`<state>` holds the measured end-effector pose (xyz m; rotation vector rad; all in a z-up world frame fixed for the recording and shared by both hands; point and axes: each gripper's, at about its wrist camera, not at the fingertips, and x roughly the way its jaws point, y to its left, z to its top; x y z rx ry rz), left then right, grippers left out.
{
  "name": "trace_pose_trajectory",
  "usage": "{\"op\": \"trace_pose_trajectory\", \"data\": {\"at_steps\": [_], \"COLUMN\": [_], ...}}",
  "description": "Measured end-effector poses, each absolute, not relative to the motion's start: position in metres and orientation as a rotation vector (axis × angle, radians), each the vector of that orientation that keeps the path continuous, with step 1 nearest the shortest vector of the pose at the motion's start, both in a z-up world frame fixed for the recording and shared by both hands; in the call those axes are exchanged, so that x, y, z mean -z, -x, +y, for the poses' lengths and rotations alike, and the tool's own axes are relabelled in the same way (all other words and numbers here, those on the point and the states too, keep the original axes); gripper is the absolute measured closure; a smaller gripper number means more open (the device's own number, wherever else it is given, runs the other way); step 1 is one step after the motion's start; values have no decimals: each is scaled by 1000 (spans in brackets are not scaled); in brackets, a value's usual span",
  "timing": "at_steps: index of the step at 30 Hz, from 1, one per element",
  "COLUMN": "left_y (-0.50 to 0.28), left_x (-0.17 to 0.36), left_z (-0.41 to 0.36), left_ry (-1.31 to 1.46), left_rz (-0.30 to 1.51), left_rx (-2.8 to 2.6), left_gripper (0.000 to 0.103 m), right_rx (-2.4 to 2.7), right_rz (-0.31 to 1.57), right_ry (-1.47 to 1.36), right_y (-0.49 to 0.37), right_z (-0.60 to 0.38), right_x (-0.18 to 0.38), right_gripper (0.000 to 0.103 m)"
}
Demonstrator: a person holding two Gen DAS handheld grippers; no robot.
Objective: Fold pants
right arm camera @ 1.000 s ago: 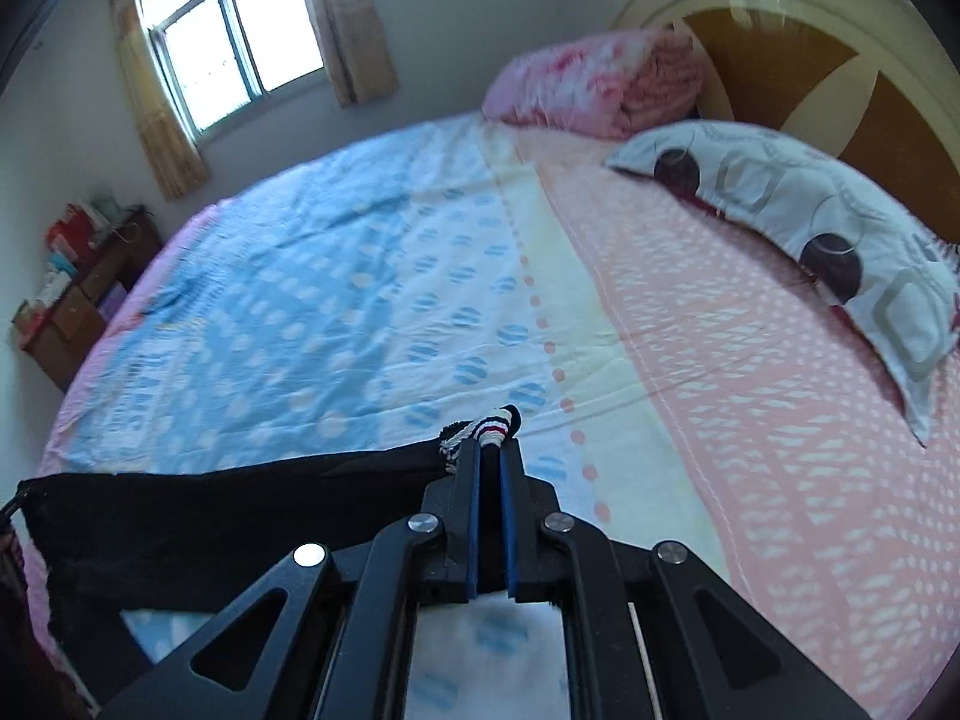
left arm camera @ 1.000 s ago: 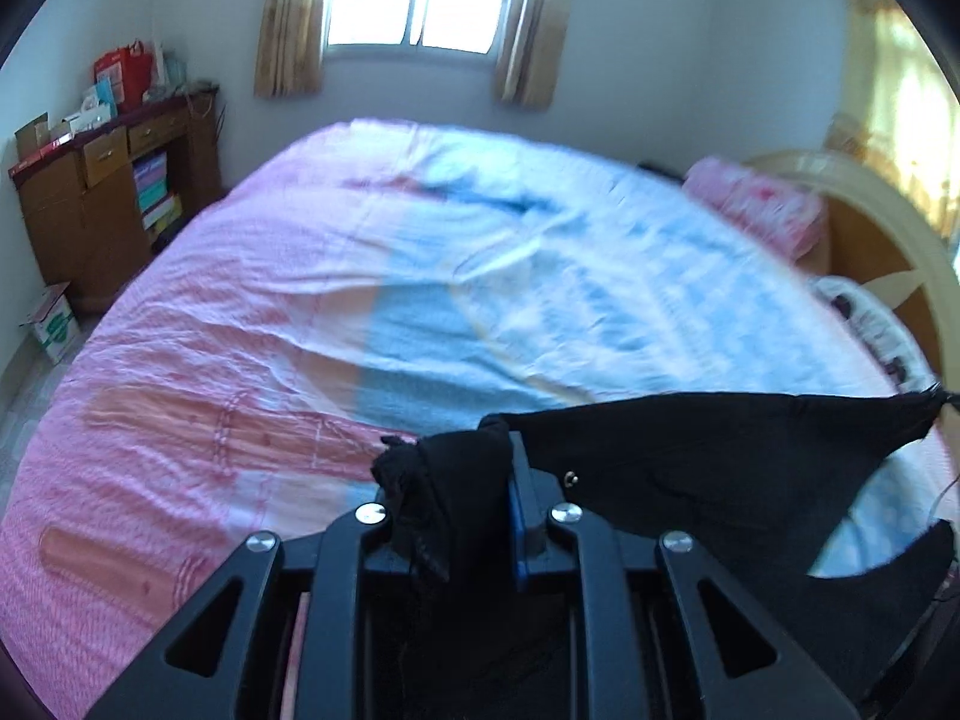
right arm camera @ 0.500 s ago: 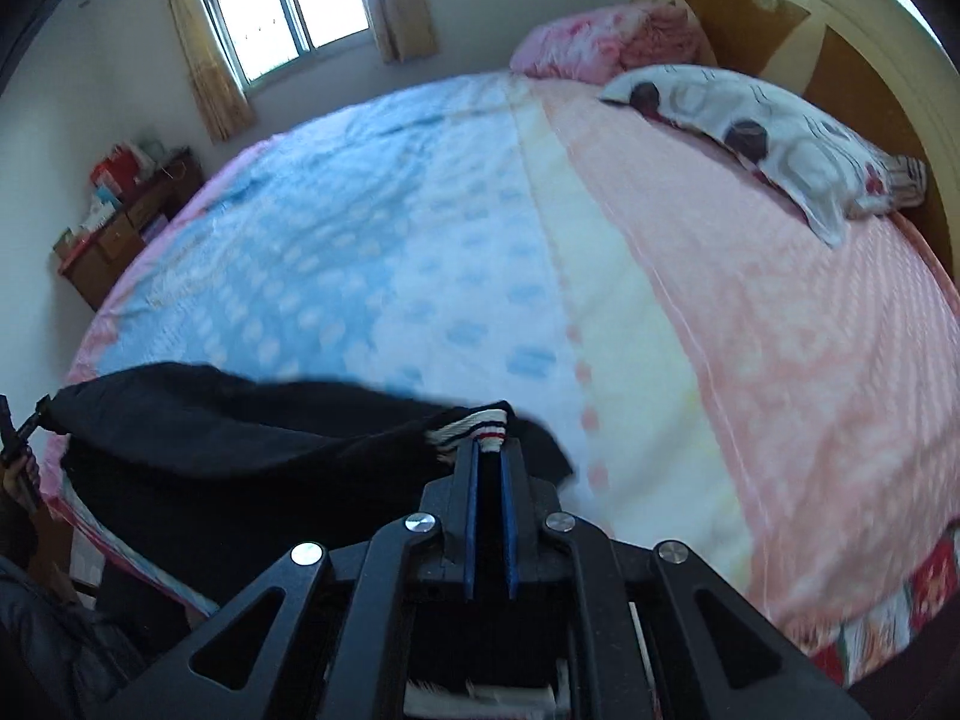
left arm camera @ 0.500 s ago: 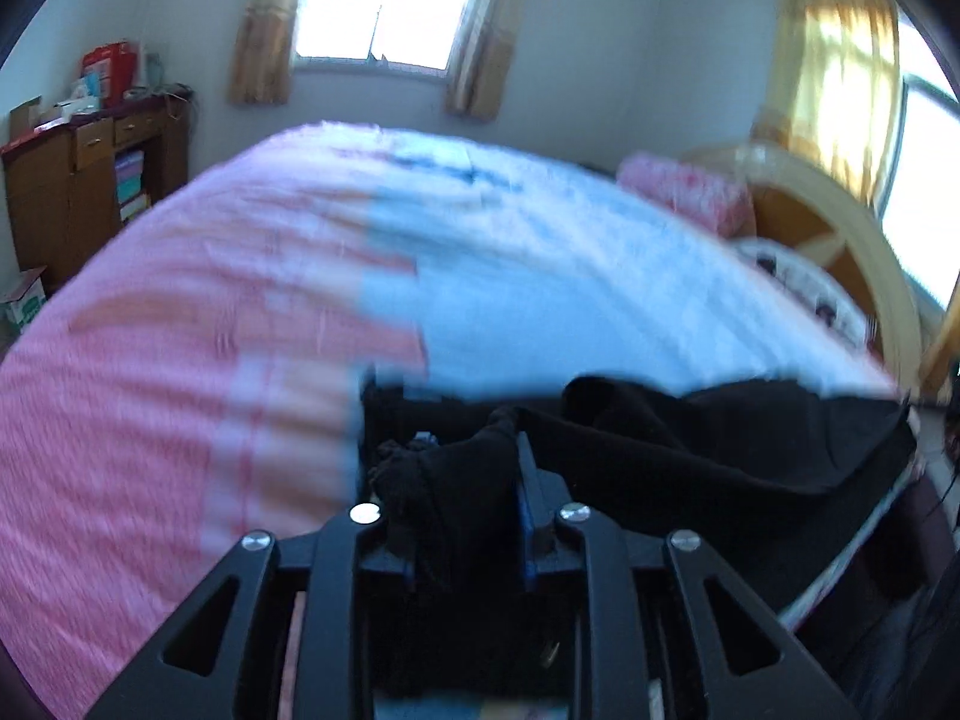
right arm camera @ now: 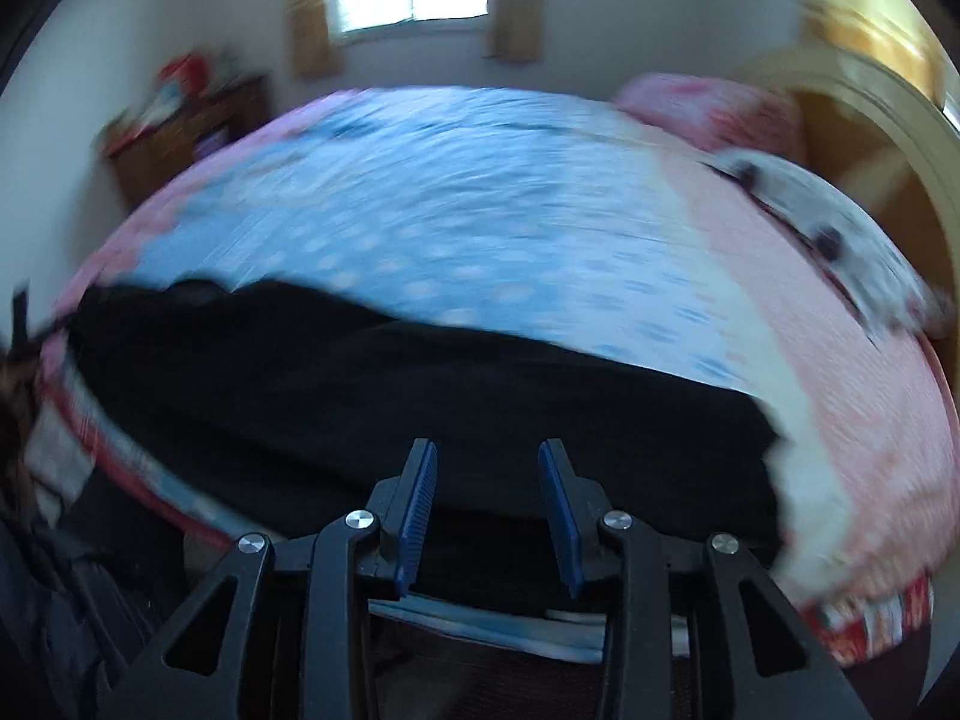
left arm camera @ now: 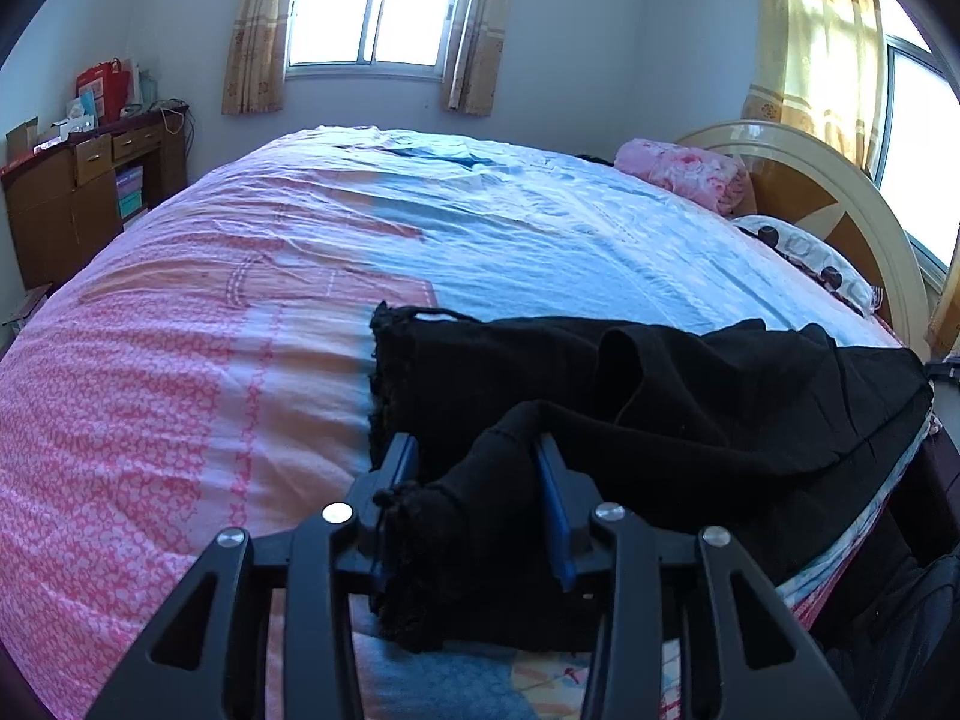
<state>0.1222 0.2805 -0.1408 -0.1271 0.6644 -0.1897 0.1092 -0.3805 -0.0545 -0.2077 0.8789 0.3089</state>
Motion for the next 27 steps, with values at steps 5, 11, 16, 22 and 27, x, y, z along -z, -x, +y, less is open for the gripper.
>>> {"op": "trace_pose_trajectory", "data": {"at_steps": [5, 11, 16, 22, 27], "left_y": [-123, -121, -121, -115, -112], "left_x": [141, 143, 143, 130, 131], "left_z": [280, 280, 278, 280, 282], "left_ry": [134, 156, 149, 148, 119], "left_rz": [662, 665, 672, 638, 644], "left_rx": [182, 184, 202, 241, 242], "left_gripper": [60, 64, 71, 75, 73], "right_rx": [-560, -606, -595, -618, -672], "right_rz": [896, 887, 882, 873, 862], "right_ry": [369, 558, 614, 569, 550], "right_y": [-121, -132, -134, -126, -110], "right_z": [-241, -174, -173, -179, -192], "right_x": [104, 151, 162, 144, 114], "right_gripper": [66, 66, 75, 100, 100]}}
